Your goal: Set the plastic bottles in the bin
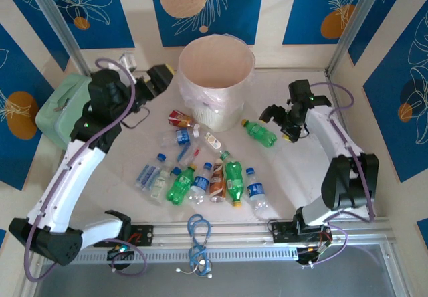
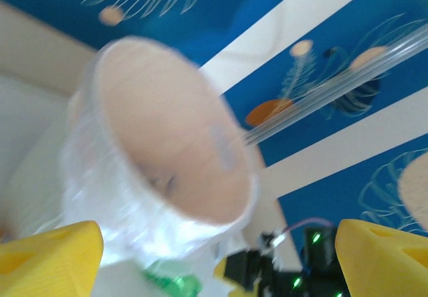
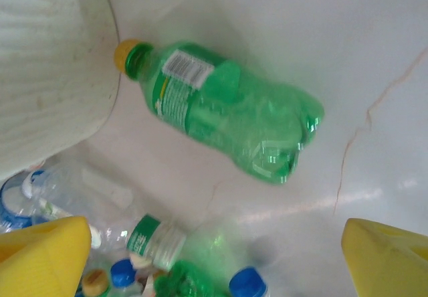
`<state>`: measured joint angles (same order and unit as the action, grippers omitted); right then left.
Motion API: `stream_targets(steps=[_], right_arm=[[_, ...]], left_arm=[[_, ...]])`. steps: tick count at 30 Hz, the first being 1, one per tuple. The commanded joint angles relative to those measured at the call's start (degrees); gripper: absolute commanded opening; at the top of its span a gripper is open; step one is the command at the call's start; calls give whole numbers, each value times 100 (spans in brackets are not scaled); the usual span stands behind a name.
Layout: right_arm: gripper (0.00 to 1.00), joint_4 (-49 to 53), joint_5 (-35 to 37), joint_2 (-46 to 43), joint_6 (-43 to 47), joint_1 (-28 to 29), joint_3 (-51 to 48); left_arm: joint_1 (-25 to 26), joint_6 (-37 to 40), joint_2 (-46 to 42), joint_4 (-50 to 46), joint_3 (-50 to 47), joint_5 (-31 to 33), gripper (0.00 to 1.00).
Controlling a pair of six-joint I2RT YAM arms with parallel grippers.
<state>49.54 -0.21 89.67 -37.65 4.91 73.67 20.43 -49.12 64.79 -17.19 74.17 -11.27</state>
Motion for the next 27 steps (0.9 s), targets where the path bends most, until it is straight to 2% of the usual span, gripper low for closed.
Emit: stream_targets(steps=[1,6,14,27], right_arm=[[97,-141,212,451,424,38,446],[97,-142,310,1153,699,170,1005],[95,135,474,2094,973,423,1671],[95,118,785,2247,1026,822,1199]], left_arm=[[-146,143,-239,-605,-629,98,90],[-222,-86,-557,-716,-1203,125,89],[-250,-234,-482,-677,-1335,90,87],[-250,-387,-382,-465,-1454,-46,87]])
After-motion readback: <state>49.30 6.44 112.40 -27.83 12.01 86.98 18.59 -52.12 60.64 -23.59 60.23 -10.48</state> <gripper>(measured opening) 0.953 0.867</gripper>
